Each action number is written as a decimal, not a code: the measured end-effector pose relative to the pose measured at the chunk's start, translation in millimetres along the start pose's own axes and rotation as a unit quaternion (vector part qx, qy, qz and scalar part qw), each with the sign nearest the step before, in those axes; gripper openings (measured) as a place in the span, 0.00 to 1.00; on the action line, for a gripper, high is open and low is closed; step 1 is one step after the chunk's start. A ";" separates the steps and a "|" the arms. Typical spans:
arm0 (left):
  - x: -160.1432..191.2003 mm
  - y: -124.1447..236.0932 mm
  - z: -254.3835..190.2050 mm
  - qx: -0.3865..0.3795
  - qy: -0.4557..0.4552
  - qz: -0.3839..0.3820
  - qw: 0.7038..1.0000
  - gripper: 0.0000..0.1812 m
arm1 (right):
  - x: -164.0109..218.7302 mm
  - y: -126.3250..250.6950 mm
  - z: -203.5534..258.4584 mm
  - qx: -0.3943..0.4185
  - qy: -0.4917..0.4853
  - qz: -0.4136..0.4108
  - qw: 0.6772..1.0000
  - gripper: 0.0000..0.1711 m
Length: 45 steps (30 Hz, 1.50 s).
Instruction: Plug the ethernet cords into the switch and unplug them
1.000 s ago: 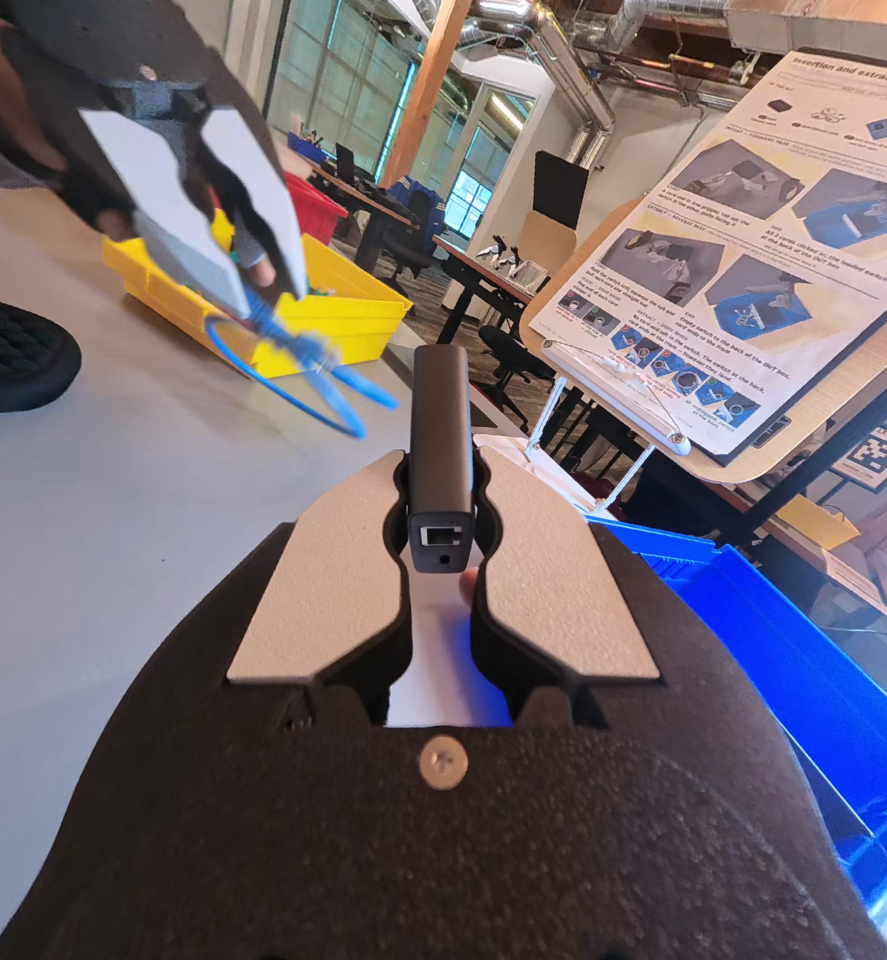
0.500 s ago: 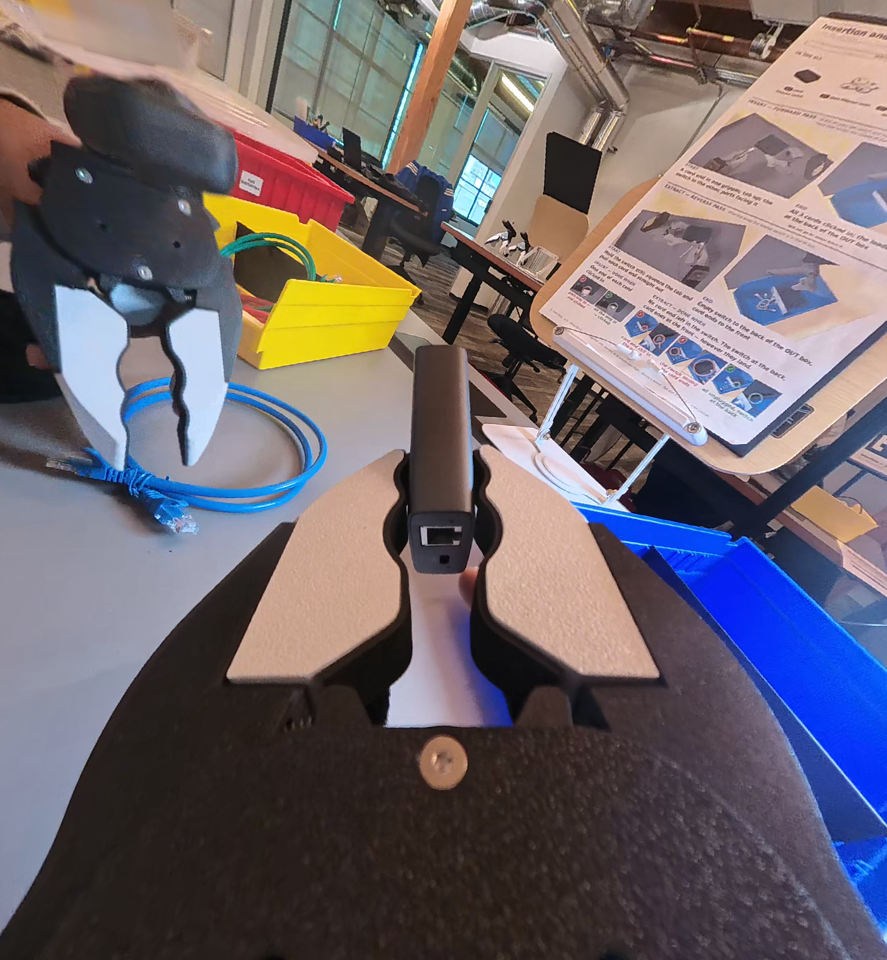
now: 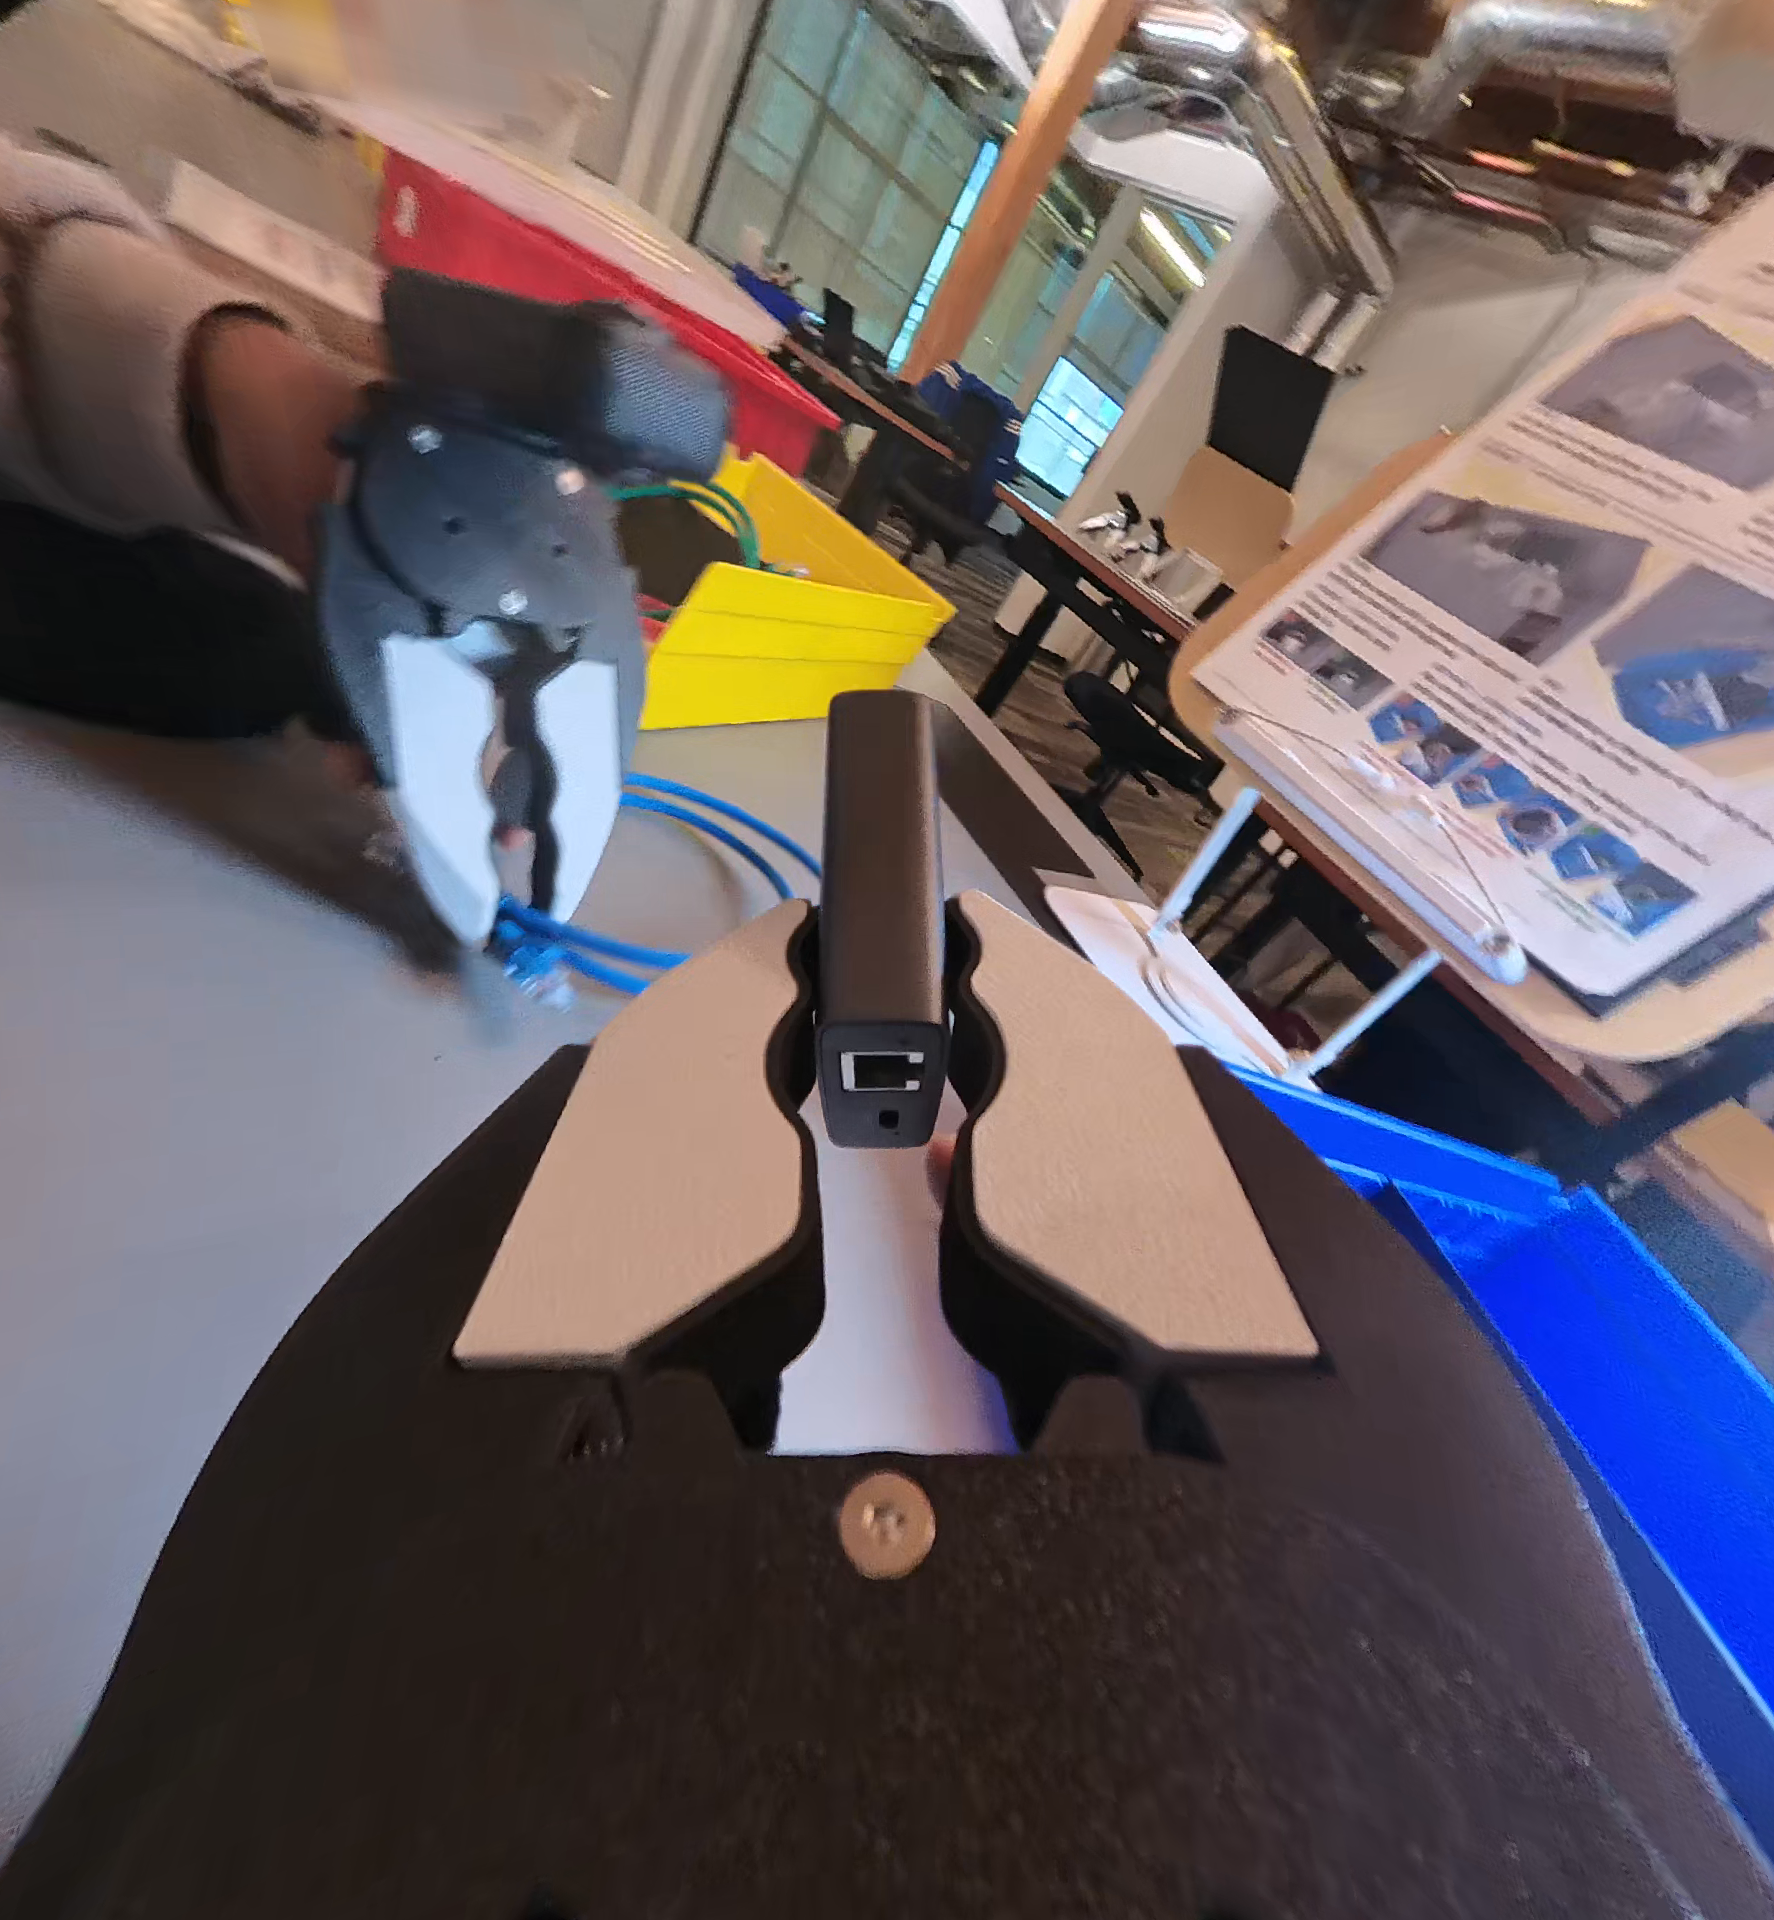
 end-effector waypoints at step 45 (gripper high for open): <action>-2.1 22.6 -48.9 0.161 -0.005 -0.009 0.987 0.09 | 20.6 -16.3 121.5 -0.174 0.297 -0.006 0.939 0.12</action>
Point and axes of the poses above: each gripper's, where its closed fingertips meet, y back along the fingers, x out of its underside, z = x × y across the jaws, the point moved 3 cm from there along y, back along the fingers, and after that the axes turned 5 degrees about x, right-handed, at the moved point
